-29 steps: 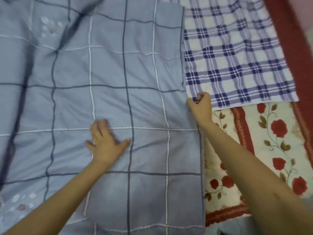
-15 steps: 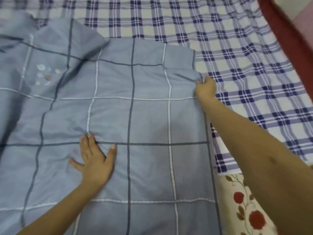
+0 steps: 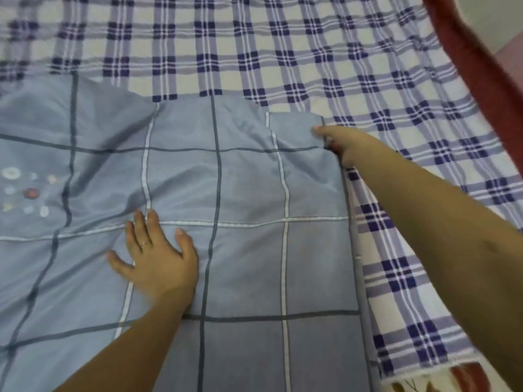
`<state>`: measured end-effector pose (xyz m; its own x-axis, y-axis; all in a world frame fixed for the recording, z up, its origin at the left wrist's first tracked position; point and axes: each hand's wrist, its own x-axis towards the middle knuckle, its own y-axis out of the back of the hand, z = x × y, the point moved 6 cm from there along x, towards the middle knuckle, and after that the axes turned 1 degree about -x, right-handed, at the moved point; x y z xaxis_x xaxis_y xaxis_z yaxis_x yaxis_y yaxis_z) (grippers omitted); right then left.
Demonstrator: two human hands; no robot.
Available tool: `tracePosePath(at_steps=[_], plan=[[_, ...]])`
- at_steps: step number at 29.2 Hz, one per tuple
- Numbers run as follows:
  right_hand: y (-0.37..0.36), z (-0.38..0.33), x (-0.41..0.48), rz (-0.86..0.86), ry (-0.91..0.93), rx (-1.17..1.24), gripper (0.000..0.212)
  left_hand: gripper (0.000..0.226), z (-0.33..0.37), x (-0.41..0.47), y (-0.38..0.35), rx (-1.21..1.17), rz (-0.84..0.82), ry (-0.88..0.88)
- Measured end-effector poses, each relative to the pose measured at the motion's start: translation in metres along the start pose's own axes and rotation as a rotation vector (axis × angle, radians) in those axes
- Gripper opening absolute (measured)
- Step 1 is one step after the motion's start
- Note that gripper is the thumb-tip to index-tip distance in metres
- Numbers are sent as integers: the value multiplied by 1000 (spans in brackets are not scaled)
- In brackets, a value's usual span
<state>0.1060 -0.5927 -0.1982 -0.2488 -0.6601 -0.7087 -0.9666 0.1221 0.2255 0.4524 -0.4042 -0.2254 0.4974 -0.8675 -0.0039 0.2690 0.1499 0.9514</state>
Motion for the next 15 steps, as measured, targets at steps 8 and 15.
tracePosePath(at_steps=[8, 15], plan=[[53, -54, 31, 474, 340, -337, 28, 65, 9, 9, 3, 36, 24, -29], [-66, -20, -63, 368, 1005, -915, 58, 63, 12, 10, 4, 83, 70, -63]])
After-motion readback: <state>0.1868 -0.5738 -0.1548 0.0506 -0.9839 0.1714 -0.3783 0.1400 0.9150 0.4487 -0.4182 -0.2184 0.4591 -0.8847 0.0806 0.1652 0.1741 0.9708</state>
